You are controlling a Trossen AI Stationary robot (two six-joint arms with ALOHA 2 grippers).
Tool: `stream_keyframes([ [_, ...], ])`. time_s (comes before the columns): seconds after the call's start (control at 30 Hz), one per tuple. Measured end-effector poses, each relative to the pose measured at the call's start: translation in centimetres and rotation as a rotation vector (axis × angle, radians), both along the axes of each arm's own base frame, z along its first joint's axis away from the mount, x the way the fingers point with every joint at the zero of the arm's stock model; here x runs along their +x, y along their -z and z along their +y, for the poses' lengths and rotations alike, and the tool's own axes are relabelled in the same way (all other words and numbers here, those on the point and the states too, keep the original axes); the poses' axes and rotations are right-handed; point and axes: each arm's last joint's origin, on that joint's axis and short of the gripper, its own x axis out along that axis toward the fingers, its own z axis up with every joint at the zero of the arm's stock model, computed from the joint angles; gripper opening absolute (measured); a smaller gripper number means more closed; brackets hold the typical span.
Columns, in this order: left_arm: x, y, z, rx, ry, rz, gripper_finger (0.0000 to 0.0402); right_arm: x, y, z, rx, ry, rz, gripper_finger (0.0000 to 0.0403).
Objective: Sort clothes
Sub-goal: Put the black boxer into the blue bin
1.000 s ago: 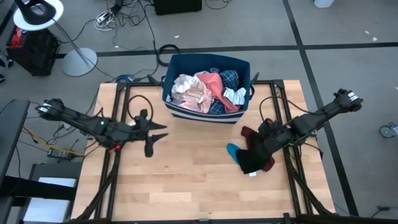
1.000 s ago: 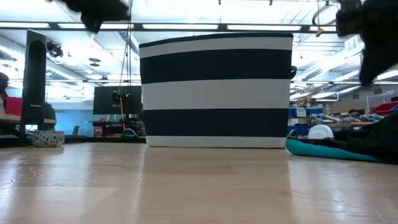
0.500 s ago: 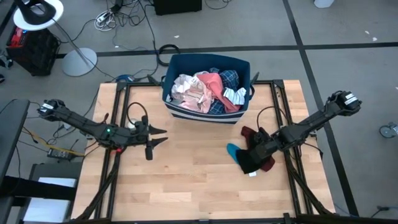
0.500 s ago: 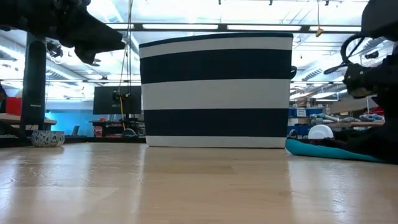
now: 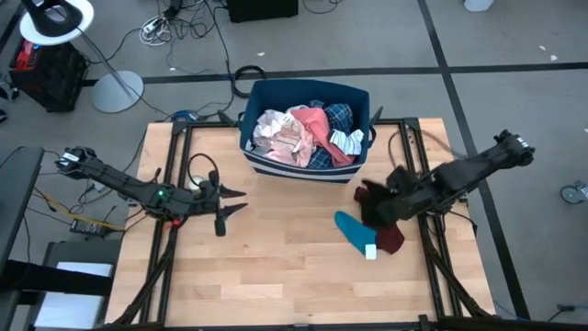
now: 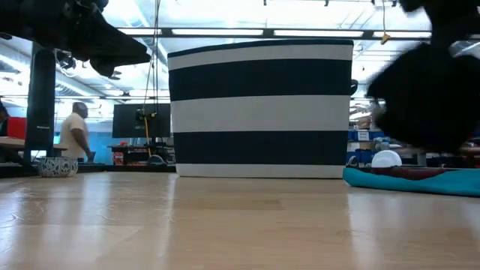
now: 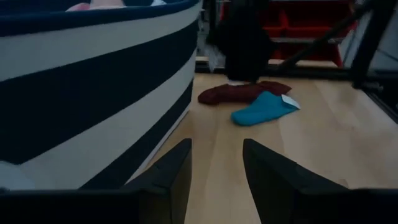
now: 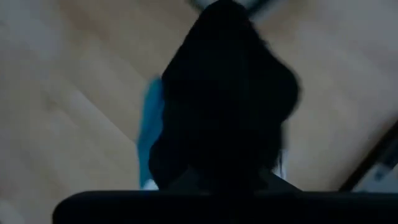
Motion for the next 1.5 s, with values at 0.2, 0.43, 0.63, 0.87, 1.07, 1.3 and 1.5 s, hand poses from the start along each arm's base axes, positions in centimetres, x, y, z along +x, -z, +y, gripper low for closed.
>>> stream_keyframes([
  [0.2,-0.3,-0.2,0.1,-0.004,0.022,-0.019,0.0150,-0.6,-7.7,-1.2,-0.147,-0.096,-0.223,0.0005],
  [0.43,-1.9,1.2,0.6,0.015,0.076,-0.075,0.0150,-0.3,-15.5,-3.9,-0.411,-0.178,-0.493,0.0004],
  [0.63,-3.2,2.4,1.5,0.003,0.044,-0.142,0.0150,2.7,-18.2,-6.8,-0.560,-0.232,-0.514,0.0004],
  [0.87,-4.1,4.2,2.1,-0.009,0.069,-0.166,0.0150,8.4,-16.0,-11.8,-0.512,-0.271,-0.397,0.0005],
  [1.07,-4.5,3.9,2.4,0.017,0.188,-0.227,0.0150,12.2,-12.7,-16.9,-0.306,-0.340,-0.383,0.0006],
  [1.3,-5.3,4.0,3.0,0.033,0.154,-0.224,0.0150,14.8,-8.9,-21.3,-0.200,-0.302,-0.308,0.0028],
  [1.5,-5.9,4.0,3.1,0.040,0.162,-0.233,0.0150,17.2,-4.0,-23.3,-0.059,-0.287,-0.139,0.0079],
])
